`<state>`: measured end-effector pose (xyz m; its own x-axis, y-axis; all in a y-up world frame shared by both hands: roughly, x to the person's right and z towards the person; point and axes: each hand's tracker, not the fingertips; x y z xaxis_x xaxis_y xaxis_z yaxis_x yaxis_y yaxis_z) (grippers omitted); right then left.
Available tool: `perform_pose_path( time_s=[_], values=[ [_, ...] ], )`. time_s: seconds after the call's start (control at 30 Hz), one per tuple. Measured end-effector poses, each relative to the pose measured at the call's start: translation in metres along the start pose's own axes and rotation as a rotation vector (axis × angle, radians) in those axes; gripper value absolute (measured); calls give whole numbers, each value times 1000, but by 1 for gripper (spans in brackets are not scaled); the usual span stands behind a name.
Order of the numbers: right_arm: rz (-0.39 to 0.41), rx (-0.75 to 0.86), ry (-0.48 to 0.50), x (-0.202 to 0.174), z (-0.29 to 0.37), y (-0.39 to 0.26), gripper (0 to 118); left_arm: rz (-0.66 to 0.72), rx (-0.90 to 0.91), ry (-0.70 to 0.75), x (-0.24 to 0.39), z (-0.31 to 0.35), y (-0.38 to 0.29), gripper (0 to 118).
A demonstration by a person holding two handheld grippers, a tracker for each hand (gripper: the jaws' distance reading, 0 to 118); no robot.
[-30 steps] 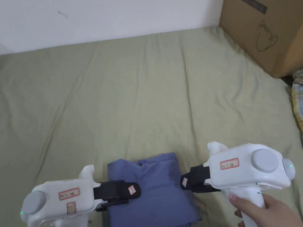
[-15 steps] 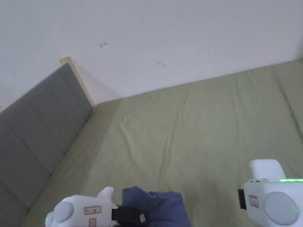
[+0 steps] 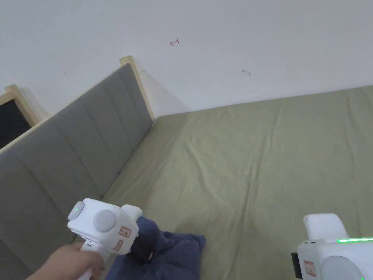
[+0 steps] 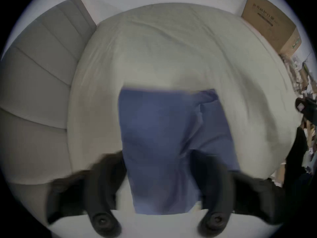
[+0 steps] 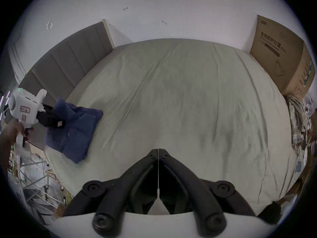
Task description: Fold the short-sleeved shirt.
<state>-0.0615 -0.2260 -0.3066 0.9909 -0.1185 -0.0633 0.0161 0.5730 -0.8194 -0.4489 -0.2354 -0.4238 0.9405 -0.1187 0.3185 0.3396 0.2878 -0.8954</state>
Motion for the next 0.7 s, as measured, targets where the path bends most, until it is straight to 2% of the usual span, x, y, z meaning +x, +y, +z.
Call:
perform_pose_path(
  time_s=[0.03, 0.13, 0.27, 0.4, 0.43, 0.47, 0.5, 0.53, 0.57, 0.6, 0.7],
  values=[
    [5, 4, -14, 0, -1, 0, 1, -14, -11, 45, 0, -2, -1, 108],
    [-6, 36, -62, 2, -2, 0, 1, 4, 68, 181, -5, 3, -5, 107],
    [-29, 42, -62, 4, -5, 1, 1, 82, 133, 252, 1, 20, -13, 107],
    [-8, 48, -64, 4, -2, -3, 1, 17, 138, 265, 32, 35, -21, 106],
    [-6, 50, -62, 6, 1, -4, 1, -21, 143, 256, 44, 40, -23, 98],
    [-6, 52, -57, 8, 3, -5, 1, -45, 149, 218, 61, 44, -26, 81],
    [-6, 53, -48, 10, 6, -5, 1, -62, 152, 187, 78, 46, -29, 51],
    [-2, 52, -37, 14, 9, -6, 1, -70, 145, 168, 96, 46, -32, 6],
    [4, 52, -33, 18, 12, -7, 1, -69, 148, 182, 114, 44, -34, 0],
    [11, 55, -33, 23, 16, -8, 1, -76, 176, 175, 137, 45, -35, 0],
    [33, 83, -29, 48, 34, -9, 1, 13, 357, 1, 199, 58, -34, 0]
  ],
)
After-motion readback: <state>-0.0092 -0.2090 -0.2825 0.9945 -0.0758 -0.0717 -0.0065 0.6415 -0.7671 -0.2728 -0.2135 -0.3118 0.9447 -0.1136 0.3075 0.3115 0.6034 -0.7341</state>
